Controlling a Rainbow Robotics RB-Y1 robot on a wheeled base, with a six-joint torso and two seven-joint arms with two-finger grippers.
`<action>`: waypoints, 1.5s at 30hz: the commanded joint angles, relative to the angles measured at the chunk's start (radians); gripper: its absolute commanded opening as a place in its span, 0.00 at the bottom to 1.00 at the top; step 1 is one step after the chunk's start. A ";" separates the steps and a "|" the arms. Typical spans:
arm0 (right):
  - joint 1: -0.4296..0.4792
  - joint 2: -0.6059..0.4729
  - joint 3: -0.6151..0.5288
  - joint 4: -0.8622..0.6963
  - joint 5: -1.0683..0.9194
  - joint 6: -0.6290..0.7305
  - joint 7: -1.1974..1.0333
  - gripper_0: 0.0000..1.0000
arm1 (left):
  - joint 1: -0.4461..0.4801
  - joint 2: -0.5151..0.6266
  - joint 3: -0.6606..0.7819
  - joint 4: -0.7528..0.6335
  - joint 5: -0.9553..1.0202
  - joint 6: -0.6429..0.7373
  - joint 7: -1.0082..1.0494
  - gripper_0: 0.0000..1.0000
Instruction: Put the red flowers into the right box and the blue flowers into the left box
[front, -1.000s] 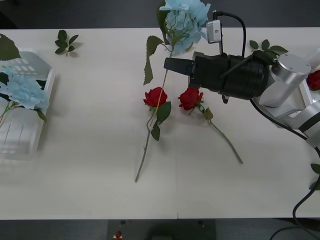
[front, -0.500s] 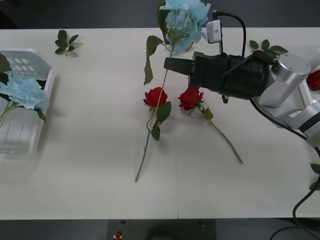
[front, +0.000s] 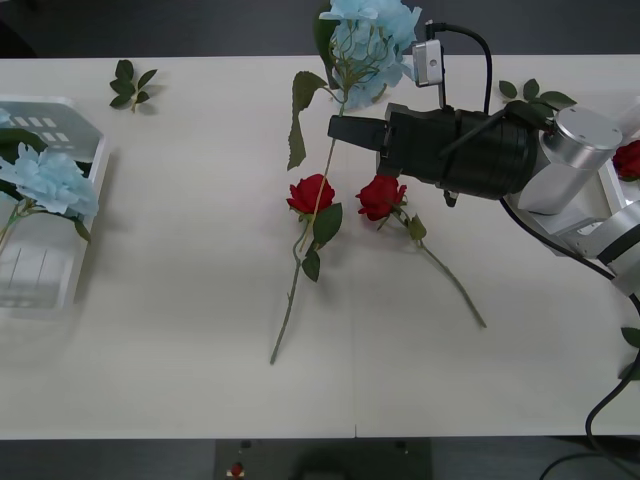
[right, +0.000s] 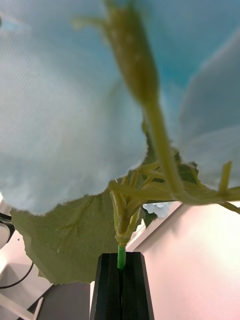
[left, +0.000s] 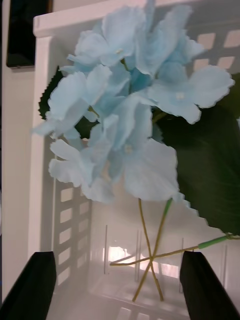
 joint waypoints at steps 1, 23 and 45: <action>-0.006 0.003 0.002 -0.033 -0.013 -0.001 0.031 0.00 | 0.000 0.029 -0.013 -0.094 0.076 0.068 -0.054 1.00; -0.006 0.003 0.001 -0.038 -0.013 -0.001 0.031 0.00 | 0.001 0.018 -0.062 -0.219 0.884 0.234 -0.184 1.00; -0.007 0.003 0.002 -0.039 -0.012 -0.003 0.031 0.00 | -0.046 -0.246 -0.257 -0.105 1.191 0.189 -0.223 1.00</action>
